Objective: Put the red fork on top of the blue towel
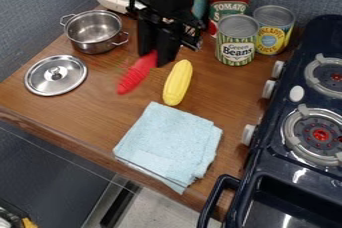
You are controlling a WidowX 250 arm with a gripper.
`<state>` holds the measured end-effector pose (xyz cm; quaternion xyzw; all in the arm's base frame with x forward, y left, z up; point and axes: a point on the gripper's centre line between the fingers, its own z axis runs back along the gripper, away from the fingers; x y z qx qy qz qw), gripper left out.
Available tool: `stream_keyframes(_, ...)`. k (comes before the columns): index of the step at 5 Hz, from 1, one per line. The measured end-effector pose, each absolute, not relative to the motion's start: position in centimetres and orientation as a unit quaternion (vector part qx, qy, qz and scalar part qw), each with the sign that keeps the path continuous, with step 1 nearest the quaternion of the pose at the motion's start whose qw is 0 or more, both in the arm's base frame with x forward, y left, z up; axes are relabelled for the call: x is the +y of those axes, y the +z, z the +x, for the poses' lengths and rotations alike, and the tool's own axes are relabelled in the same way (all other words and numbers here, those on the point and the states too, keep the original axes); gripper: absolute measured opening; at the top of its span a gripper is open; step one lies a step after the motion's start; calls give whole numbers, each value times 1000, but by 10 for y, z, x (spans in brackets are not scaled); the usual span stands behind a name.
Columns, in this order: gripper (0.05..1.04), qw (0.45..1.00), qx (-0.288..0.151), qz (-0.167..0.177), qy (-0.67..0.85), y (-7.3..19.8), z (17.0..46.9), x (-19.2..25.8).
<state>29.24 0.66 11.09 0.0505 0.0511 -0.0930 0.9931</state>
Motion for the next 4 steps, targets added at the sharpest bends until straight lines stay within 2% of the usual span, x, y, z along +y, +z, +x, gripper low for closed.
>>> stream_keyframes(1, 328, 992, 53, 16, -109, 107, 289, -9)
stream_keyframes(2, 328, 993, 57, -35, -93, 103, 289, -11)
stream_keyframes(3, 328, 995, 51, -45, -72, 100, 291, -10)
stream_keyframes(4, 328, 996, 56, -28, -58, 88, 294, -4)
